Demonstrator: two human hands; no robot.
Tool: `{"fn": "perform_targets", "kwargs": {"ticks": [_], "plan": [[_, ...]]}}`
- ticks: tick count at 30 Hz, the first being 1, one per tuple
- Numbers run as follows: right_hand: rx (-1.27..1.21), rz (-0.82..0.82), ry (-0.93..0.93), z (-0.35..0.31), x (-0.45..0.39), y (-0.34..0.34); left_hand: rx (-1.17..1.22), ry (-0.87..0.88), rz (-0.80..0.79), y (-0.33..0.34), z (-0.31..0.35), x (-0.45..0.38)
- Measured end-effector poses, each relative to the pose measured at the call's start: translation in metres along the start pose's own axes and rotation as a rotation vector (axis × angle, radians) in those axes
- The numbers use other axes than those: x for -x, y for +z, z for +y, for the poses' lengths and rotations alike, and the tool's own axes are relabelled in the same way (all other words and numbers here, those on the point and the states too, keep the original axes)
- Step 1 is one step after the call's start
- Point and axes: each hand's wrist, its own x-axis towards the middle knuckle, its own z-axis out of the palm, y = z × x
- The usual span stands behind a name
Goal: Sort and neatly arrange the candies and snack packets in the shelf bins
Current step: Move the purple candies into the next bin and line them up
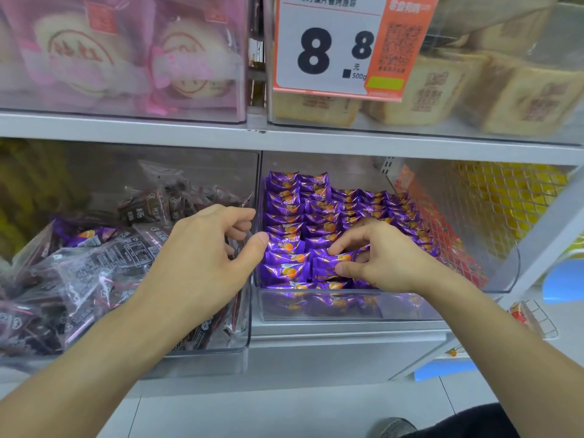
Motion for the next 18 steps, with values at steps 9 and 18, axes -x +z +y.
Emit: {"fn": "perform_targets", "kwargs": {"ticks": [9, 18], "plan": [[0.258, 0.018, -0.048, -0.004, 0.001, 0.001, -0.042, 0.037, 0.006, 0.001, 0.0, 0.001], [0.169, 0.077, -0.014, -0.009, 0.01, -0.01, -0.033, 0.06, 0.01, -0.008, -0.004, 0.006]]}}
